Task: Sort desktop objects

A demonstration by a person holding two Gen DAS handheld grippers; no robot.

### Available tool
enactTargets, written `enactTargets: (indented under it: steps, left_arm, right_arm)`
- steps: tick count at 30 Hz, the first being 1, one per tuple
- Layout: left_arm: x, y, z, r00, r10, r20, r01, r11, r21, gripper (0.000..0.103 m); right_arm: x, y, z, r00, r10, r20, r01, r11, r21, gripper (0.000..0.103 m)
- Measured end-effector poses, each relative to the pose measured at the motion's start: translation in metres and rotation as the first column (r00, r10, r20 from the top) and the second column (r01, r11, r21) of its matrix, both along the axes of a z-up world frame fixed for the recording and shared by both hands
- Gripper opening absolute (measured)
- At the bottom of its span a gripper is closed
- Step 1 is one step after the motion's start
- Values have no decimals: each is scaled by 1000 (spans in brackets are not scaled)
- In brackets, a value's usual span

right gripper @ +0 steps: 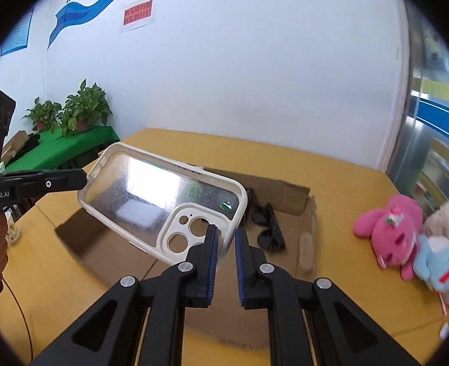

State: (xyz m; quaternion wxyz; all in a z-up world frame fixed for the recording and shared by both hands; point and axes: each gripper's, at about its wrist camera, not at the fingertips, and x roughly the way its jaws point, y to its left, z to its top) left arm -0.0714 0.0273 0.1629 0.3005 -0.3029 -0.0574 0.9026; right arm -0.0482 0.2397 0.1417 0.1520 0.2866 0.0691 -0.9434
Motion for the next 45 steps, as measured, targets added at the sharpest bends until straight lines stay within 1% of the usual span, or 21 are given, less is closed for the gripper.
enactTargets:
  steps: [1, 4, 9, 13, 17, 20, 23, 25, 28, 31, 33, 35, 36, 37, 38, 39, 40, 42, 43, 44, 45]
  left_arm:
    - [-17, 2, 0, 1000, 3, 12, -2, 1000, -25, 2]
    - [-60, 0, -14, 996, 26, 88, -22, 999, -41, 2]
    - [-114, 2, -62, 972, 62, 227, -44, 996, -81, 2]
    - [-147, 7, -110, 928, 92, 362, -39, 988, -151, 2]
    - [-163, 16, -146, 892, 109, 439, -10, 975, -222, 2]
    - [-172, 18, -167, 860, 127, 494, 3, 967, -254, 2]
    - [-173, 21, -179, 840, 154, 520, 2, 958, -287, 2]
    - [-174, 20, -184, 834, 180, 522, -14, 952, -306, 2]
    - [-172, 17, -184, 832, 204, 516, -34, 947, -320, 3]
    - [-165, 18, -178, 831, 189, 523, -22, 951, -308, 17]
    - [-158, 13, -163, 858, 194, 475, -44, 950, -308, 28]
    - [-142, 8, -136, 904, 195, 381, -80, 951, -297, 34]
    - [-129, 5, -118, 927, 190, 323, -96, 954, -286, 39]
    - [-115, 3, -102, 947, 190, 261, -115, 954, -276, 42]
    - [-103, 2, -89, 959, 191, 208, -132, 954, -269, 49]
    - [-82, 0, -72, 972, 194, 132, -155, 954, -256, 61]
    - [-60, -3, -56, 979, 200, 49, -183, 954, -238, 69]
    - [-22, -7, -38, 968, 235, -93, -250, 943, -222, 99]
    - [6, -11, -31, 944, 265, -195, -303, 931, -205, 103]
    - [18, -8, -30, 927, 278, -252, -329, 924, -192, 102]
    - [31, -9, -30, 914, 285, -289, -345, 920, -184, 102]
  right_arm:
    - [-14, -4, -2, 1000, 5, 16, -5, 1000, 6, 11]
    - [-59, -11, -14, 995, 27, 98, -27, 1000, 1, 11]
    - [-116, -17, -63, 966, 33, 258, -34, 999, -2, 11]
    - [-143, -18, -108, 924, 43, 380, -37, 999, -23, 11]
    - [-158, -21, -137, 887, 39, 461, -44, 999, 1, 11]
    - [-169, -22, -147, 868, 31, 496, -49, 999, 22, 11]
    - [-176, -27, -158, 837, 32, 547, -60, 998, 34, 12]
    - [-177, -33, -164, 823, 30, 568, -71, 996, 50, 12]
    - [-177, -42, -173, 819, 20, 573, -81, 993, 82, 12]
    - [-175, -45, -170, 818, 3, 575, -74, 992, 101, 13]
    - [-166, -45, -157, 836, -18, 549, -62, 990, 127, 21]
    - [-151, -42, -131, 871, -11, 491, -46, 994, 104, 46]
    - [-138, -38, -113, 893, -6, 450, -33, 996, 79, 52]
    - [-125, -35, -97, 913, -4, 409, -22, 998, 59, 64]
    - [-109, -33, -80, 932, -1, 362, -15, 999, 42, 72]
    - [-89, -29, -62, 953, 1, 303, -10, 1000, 28, 76]
    - [-71, -28, -49, 968, -2, 251, -4, 1000, 21, 80]
    - [-29, -22, -30, 990, -21, 137, 21, 1000, 1, 82]
    - [-18, -22, -25, 994, -34, 100, 35, 999, -16, 84]
    - [4, -21, -26, 997, -47, 58, 50, 998, -41, 86]
    - [7, -19, -29, 998, -57, 37, 59, 997, -47, 86]
